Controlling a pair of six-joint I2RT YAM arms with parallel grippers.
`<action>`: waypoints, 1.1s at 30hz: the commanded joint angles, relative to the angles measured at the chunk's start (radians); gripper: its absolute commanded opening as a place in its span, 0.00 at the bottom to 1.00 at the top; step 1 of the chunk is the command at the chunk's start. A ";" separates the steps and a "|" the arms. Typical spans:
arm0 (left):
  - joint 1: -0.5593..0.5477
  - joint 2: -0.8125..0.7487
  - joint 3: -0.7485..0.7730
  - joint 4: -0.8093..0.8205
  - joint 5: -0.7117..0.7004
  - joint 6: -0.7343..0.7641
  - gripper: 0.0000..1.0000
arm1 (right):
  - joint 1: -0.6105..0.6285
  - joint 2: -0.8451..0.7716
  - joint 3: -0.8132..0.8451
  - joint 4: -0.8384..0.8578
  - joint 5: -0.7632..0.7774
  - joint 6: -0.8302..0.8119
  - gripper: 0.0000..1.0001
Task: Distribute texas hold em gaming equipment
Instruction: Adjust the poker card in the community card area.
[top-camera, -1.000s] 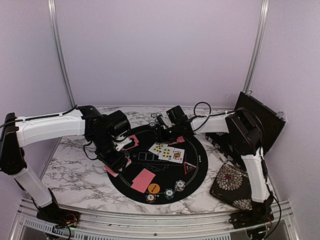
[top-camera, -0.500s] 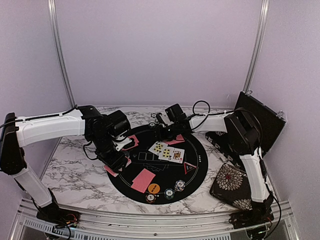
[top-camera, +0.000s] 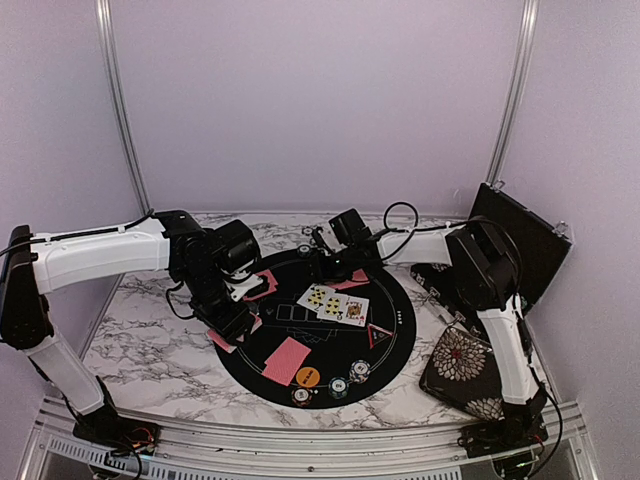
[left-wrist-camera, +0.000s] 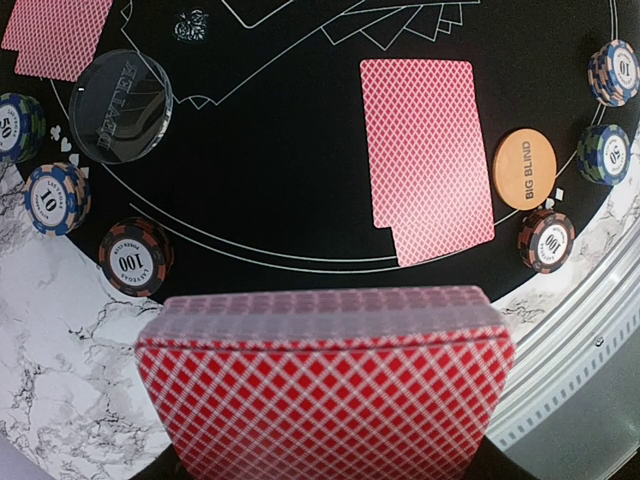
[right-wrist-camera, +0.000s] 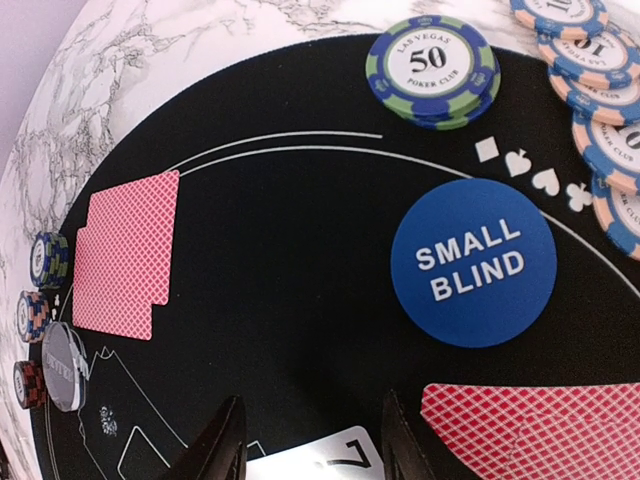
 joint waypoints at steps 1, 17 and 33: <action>0.006 0.003 0.026 -0.002 -0.003 0.014 0.44 | 0.003 -0.015 -0.031 -0.024 0.009 -0.019 0.45; 0.007 0.000 0.023 -0.002 -0.002 0.014 0.44 | 0.066 -0.060 -0.115 -0.008 -0.007 -0.011 0.44; 0.007 -0.004 0.023 -0.002 -0.003 0.014 0.44 | 0.086 -0.105 -0.191 0.016 -0.013 0.002 0.44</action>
